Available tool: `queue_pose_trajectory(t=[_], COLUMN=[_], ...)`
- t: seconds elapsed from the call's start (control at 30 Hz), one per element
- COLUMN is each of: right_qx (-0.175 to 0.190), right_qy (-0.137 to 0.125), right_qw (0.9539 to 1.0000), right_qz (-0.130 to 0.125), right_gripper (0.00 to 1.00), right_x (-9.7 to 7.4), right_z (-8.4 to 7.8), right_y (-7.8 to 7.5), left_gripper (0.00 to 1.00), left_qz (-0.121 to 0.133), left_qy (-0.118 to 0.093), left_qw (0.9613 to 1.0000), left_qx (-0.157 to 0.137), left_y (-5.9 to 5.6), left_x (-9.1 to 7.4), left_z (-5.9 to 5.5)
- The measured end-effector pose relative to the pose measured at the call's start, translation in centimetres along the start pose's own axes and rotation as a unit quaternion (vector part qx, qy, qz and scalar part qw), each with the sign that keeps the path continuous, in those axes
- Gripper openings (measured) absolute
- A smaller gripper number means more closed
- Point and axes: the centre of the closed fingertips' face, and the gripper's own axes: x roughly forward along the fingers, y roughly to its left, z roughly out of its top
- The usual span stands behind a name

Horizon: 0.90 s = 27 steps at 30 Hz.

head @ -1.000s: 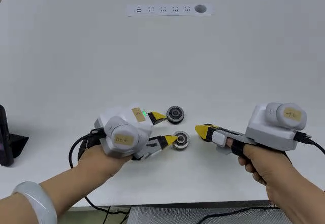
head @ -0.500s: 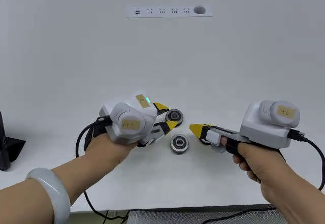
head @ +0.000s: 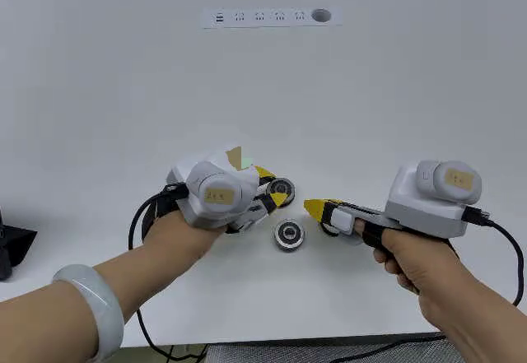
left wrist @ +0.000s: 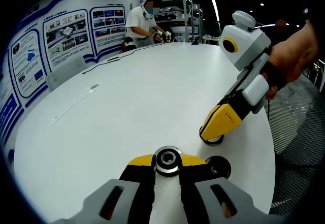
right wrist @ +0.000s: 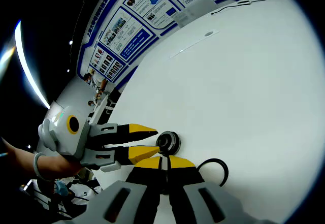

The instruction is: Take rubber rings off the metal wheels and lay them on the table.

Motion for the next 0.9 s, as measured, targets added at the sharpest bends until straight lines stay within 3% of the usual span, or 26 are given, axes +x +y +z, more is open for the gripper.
queue_pose_trajectory(t=[0.37, 0.9], right_qx=[0.005, 0.032], right_qy=[-0.002, 0.001], right_qw=[1.0000, 0.9995], right_qz=[-0.001, 0.000], right_gripper=[0.06, 0.09], right_x=[0.1, 1.5], right_z=[0.1, 0.4], right_y=[-0.2, -1.0], left_gripper=[0.15, 0.13], left_qz=[-0.008, -0.017], left_qy=[0.015, 0.012], left_qw=[0.9999, 0.9998], left_qx=[0.003, -0.001], left_y=[-0.2, -0.4], left_x=[0.6, 0.6], left_z=[-0.5, -0.6])
